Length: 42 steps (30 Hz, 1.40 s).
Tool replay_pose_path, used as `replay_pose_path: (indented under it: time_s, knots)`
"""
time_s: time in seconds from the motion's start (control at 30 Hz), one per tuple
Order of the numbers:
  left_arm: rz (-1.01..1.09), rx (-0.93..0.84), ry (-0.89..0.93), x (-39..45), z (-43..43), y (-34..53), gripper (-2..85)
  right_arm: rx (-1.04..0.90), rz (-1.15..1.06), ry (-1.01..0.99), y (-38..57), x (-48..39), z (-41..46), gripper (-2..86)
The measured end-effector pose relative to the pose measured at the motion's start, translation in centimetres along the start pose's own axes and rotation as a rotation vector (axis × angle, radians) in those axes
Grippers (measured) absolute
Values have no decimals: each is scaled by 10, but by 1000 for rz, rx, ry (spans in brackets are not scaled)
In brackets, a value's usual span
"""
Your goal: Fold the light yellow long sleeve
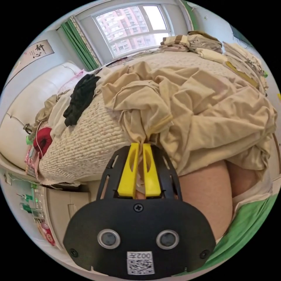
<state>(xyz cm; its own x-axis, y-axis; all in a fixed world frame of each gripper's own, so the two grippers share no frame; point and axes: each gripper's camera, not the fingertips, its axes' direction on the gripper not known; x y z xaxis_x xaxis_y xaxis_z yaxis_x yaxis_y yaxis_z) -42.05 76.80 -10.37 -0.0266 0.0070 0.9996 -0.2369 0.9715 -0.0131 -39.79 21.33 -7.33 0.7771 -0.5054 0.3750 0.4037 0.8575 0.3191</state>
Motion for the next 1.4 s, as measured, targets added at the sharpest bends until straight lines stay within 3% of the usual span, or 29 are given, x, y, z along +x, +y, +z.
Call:
replay_pose_path:
  time_s: [0.1,0.27,0.33,0.43,0.53,0.67,0.77,0.87,1.13,1.4]
  knots:
    - [76,51,1,29,-16,13,-6,-15,-140,-78,-44,-21,38,92]
    - [204,38,-138,73,-17,29,-8,-267,-295,-177,-87,-69,175,133]
    - [227,49,-163,82,-22,32,-7,-410,-329,-123,-80,-77,228,125]
    - [228,53,-188,82,-26,33,-3,-678,-332,-22,-55,-67,292,29]
    - [155,85,-225,66,-34,38,7,-427,-116,-291,-85,-27,221,-3]
    - [-44,192,-197,23,-57,46,18,75,9,31,-114,32,57,-8]
    - [-205,240,-16,-18,-71,49,24,386,177,241,-102,72,-59,-9]
    - [-315,278,177,-44,-77,49,26,559,267,430,-72,90,-134,-9]
    - [-37,392,243,5,-86,5,42,502,234,353,11,110,-169,-9]
    - [128,364,407,44,-64,-92,44,475,265,333,116,122,-214,-9]
